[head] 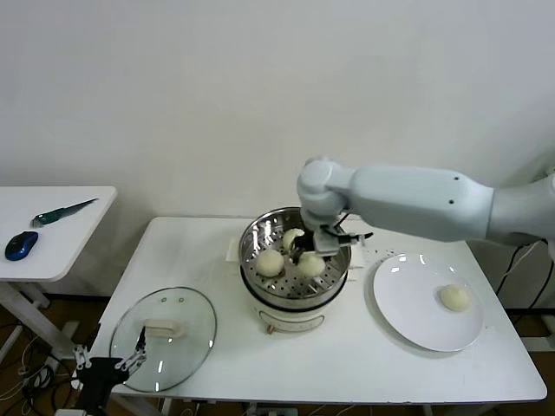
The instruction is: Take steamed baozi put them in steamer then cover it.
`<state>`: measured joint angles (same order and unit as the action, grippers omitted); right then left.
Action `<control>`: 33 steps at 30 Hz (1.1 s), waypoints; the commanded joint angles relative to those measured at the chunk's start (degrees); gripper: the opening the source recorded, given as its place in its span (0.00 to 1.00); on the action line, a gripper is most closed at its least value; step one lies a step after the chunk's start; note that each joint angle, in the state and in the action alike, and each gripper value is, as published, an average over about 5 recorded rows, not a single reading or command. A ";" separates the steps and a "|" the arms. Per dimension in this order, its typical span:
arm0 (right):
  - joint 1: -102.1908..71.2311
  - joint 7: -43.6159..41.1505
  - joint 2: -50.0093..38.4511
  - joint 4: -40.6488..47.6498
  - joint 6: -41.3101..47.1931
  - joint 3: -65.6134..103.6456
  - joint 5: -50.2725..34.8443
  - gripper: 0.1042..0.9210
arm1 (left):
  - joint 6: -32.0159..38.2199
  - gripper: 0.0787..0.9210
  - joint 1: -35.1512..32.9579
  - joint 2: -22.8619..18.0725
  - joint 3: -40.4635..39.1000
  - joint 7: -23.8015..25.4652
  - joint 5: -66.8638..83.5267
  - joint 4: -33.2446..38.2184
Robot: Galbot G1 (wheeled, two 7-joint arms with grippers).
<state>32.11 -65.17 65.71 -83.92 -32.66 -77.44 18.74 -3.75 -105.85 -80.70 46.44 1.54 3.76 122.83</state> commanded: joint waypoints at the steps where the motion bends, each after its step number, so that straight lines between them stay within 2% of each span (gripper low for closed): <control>1: -5.03 0.29 3.79 0.12 -1.87 0.85 4.29 0.71 | 0.10 0.88 0.10 0.02 0.12 0.01 0.47 -0.50; 9: -4.76 0.56 3.41 0.02 -0.98 0.66 2.09 0.72 | 0.14 0.88 0.31 0.16 0.01 0.02 0.29 -0.91; 14: -3.88 0.58 2.37 -0.62 0.65 0.52 1.24 0.84 | 0.11 0.88 0.39 0.20 0.04 0.00 0.19 -0.96; 17: -3.17 0.62 1.56 0.03 0.60 1.12 1.16 0.87 | 0.16 0.88 0.25 0.21 0.06 -0.02 0.15 -0.96; 22: -0.42 0.99 -0.87 1.69 0.30 2.86 0.31 0.88 | 0.28 0.88 0.14 0.28 0.15 -0.08 0.04 -0.97; 27: 5.39 1.77 -5.82 4.47 2.05 2.42 -4.08 0.88 | 0.56 0.88 -0.06 0.35 0.14 -0.35 -0.20 -0.76; 30: 9.74 5.30 -10.05 6.36 8.58 -0.94 -10.63 0.88 | 0.52 0.88 -0.02 0.43 -0.04 -0.37 -0.24 -0.62; 33: 14.39 10.27 -14.49 7.04 21.30 -8.05 -22.63 0.88 | 0.41 0.88 0.26 0.46 -0.26 -0.33 -0.43 -0.43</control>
<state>37.87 -61.13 59.28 -79.60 -25.94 -78.36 11.31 -3.36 -105.69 -80.38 46.32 1.20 3.72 122.17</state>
